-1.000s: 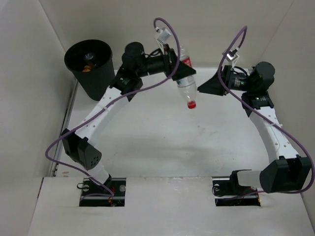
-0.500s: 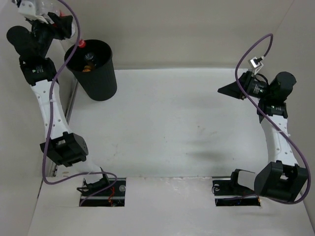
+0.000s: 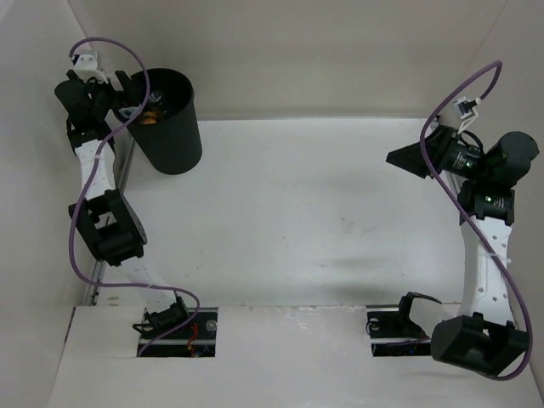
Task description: Put the plastic bottles in the bin
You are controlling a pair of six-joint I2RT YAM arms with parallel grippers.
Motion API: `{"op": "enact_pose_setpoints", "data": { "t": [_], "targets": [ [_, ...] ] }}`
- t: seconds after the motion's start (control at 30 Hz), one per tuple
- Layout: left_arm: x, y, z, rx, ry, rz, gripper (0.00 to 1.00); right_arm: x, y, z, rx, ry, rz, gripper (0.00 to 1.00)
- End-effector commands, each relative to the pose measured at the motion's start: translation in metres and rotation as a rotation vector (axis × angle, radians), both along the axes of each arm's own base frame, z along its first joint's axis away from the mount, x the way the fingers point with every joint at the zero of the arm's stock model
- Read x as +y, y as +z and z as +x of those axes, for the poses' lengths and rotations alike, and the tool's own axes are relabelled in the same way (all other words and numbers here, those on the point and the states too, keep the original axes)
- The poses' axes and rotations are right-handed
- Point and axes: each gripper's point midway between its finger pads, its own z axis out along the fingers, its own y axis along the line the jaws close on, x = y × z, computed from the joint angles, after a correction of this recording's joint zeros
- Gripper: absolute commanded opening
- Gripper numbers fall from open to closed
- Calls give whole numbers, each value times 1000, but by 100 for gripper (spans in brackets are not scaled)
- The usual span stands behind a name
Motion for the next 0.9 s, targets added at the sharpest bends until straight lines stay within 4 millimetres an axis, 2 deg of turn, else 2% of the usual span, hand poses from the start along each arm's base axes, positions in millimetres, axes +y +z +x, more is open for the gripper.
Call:
{"op": "enact_pose_setpoints", "data": {
  "t": [0.0,0.03,0.13,0.2,0.27,0.3,0.37,0.43,0.5,0.57,0.63,0.7,0.8,0.87],
  "targets": [
    [-7,79,-19,-197,23,93,100,-10,12,17,-27,-128,1,79],
    [-7,85,-22,-203,36,90,100,-12,12,25,-8,-148,5,100],
    [-8,115,-40,-230,81,88,100,-25,14,53,57,-255,11,100],
    [-7,140,-60,-256,113,89,100,-40,19,72,49,-377,-32,100],
    [-2,163,-84,-283,154,90,100,-59,12,94,76,-505,-124,100],
    [0,173,-97,-292,168,92,100,-71,2,104,98,-577,-199,100],
    [0,190,-121,-309,196,101,100,-105,-29,124,169,-768,-433,100],
    [0,212,-151,-336,233,120,100,-134,-56,133,192,-906,-679,100],
    [0,231,-182,-355,273,130,100,-145,-77,134,218,-948,-844,100],
    [-3,242,-211,-354,303,137,100,-133,-85,134,214,-905,-872,100],
    [-13,247,-240,-352,318,140,100,-121,-81,132,194,-865,-837,100],
    [-24,243,-267,-343,328,145,100,-118,-74,131,172,-867,-811,100],
    [-48,219,-295,-306,291,153,100,-110,-69,130,152,-875,-813,100],
    [-67,191,-310,-268,242,152,100,-101,-67,127,140,-870,-831,100]
  ]
}}
